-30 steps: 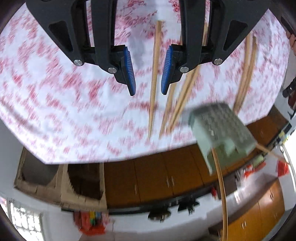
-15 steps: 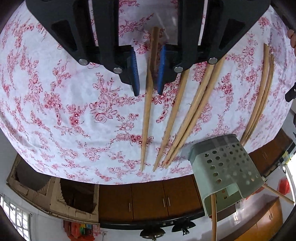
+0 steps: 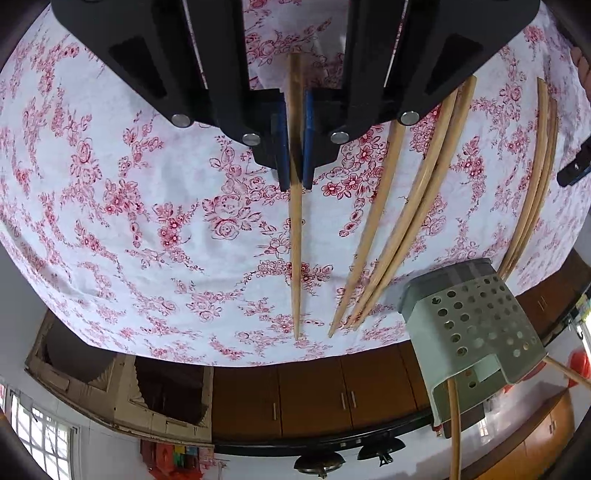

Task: Organize utensils
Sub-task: 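Move both open tools back down to the loose chopsticks on the cloth, then close the left tool on another chopstick while the right tool grasps one too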

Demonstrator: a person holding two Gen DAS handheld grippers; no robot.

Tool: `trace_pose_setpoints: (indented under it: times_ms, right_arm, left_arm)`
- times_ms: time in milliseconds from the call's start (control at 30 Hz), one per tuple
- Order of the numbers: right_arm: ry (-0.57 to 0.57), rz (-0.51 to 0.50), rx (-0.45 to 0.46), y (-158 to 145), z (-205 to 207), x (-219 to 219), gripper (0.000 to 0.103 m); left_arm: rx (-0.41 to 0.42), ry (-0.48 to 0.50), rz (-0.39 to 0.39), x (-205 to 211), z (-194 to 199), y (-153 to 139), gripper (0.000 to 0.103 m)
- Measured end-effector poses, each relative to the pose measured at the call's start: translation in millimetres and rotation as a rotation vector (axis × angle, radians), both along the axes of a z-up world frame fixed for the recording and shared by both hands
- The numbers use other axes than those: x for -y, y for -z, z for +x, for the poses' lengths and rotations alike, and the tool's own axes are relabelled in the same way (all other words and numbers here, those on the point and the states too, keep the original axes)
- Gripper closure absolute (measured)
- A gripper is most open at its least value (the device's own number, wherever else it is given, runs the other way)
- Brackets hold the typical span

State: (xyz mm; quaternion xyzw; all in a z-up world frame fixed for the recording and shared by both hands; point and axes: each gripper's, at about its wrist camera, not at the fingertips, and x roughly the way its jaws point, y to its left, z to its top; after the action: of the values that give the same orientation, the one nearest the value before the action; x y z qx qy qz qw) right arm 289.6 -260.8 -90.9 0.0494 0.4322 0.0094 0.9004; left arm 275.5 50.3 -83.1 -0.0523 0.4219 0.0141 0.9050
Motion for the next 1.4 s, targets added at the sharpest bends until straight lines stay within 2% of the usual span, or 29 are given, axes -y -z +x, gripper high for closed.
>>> trace_pose_setpoints:
  times_ms: [133,367,467,500,733,867,1000,1167,1400]
  right_arm:
    - [-0.004,-0.005,0.0,0,1,-1,0.095]
    - [-0.006,-0.016,0.003,0,2,-3,0.095]
    - [-0.01,-0.023,0.005,0,3,-4,0.095]
    - [-0.01,-0.025,0.006,0,3,-4,0.095]
    - [0.038,-0.006,0.008,1,7,12,0.095]
    - [0.034,-0.031,0.022,1,4,9,0.095]
    - [0.034,-0.007,0.023,2,3,13,0.095]
    - [0.034,-0.006,0.023,2,4,13,0.095]
    - [0.034,-0.008,0.022,2,4,13,0.095]
  left_arm:
    - [-0.021,0.014,-0.002,5,11,4,0.072]
    - [-0.036,0.031,0.023,13,17,11,0.078]
    - [-0.034,0.02,0.029,10,17,12,0.088]
    - [-0.037,0.009,0.026,7,17,12,0.095]
    - [-0.045,-0.06,-0.009,-25,18,11,0.095]
    - [-0.032,-0.045,0.002,-25,15,12,0.094]
    - [-0.019,-0.043,-0.002,-25,10,12,0.093]
    - [-0.014,-0.021,-0.005,-24,7,12,0.086]
    - [-0.024,0.024,0.03,-18,7,12,0.086]
